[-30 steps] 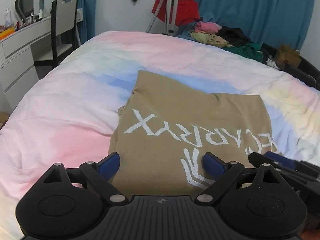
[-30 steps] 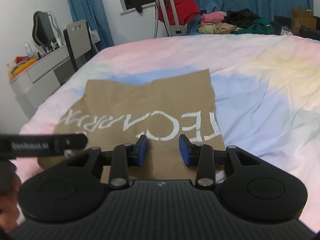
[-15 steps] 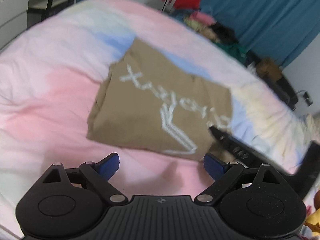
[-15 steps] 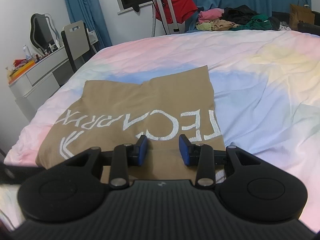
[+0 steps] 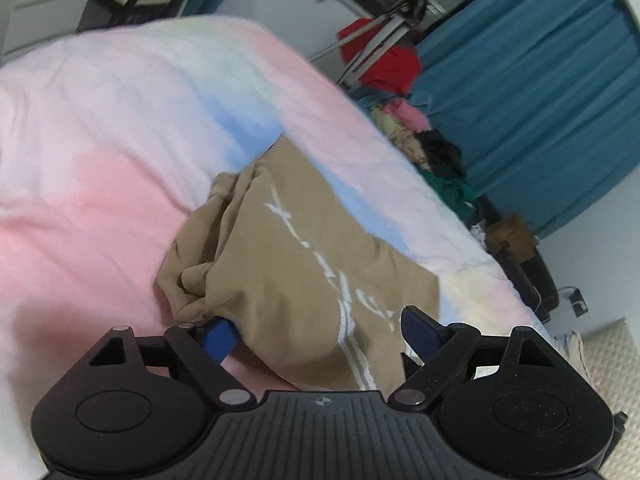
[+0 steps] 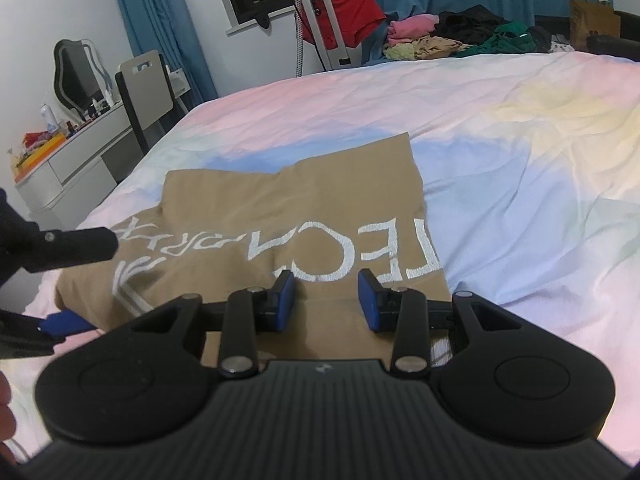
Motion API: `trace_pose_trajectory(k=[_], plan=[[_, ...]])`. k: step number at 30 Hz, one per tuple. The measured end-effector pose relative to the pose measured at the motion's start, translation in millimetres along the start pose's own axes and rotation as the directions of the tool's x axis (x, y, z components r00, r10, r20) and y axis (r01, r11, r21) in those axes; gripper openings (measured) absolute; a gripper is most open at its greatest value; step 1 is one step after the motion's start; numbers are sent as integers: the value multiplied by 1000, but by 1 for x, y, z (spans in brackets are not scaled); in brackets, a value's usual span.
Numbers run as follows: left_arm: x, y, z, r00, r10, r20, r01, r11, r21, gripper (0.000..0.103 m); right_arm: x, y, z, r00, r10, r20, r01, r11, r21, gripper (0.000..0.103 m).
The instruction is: Fold clothes
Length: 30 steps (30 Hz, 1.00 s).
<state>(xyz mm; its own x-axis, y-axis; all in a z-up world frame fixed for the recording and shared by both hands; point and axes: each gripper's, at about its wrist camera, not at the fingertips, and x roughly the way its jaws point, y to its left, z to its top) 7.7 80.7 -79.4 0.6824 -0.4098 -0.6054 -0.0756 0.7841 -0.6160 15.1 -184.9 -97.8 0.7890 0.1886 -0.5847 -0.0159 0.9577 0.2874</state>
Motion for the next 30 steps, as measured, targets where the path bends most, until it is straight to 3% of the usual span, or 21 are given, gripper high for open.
trace_pose_trajectory(k=[2,5,8,10,12,14,15,16,18,21,24,30], plan=[[14,11,1,997,55,-56,-58,997,-54,81,0,1,-1,1000,2,-2,-2,1000,-6,38],[28,27,3,994,53,-97,-66,989,-133,78,-1,4,-1,1000,-5,2,5,1000,-19,38],[23,24,5,996,41,-76,-51,990,-133,64,-7,2,3,1000,9,7,-9,1000,22,38],[18,20,5,998,27,-56,-34,992,-120,48,-15,-3,8,999,36,13,-37,996,82,40],[15,17,6,999,14,-38,-18,994,-110,41,-27,-12,13,992,125,35,-129,972,194,40],[12,14,6,1000,0,-21,-3,995,-100,37,-31,-18,13,973,226,36,-226,927,300,44],[8,15,8,1000,-7,-14,6,994,-106,36,-30,-19,10,960,280,26,-271,896,352,55],[5,17,9,1000,-15,-8,14,993,-113,35,-28,-20,7,942,334,20,-313,860,404,72],[5,18,11,1000,-21,1,21,993,-113,34,-25,-21,1,899,438,16,-386,773,503,89],[5,17,11,1000,-22,10,23,993,-117,34,-20,-24,-8,812,583,35,-467,612,639,89],[3,17,12,999,-28,21,30,992,-125,34,2,-19,-26,790,613,-21,-417,562,714,89],[3,21,14,997,-54,55,63,981,-184,30,15,-45,-36,838,540,79,-371,457,808,88]])
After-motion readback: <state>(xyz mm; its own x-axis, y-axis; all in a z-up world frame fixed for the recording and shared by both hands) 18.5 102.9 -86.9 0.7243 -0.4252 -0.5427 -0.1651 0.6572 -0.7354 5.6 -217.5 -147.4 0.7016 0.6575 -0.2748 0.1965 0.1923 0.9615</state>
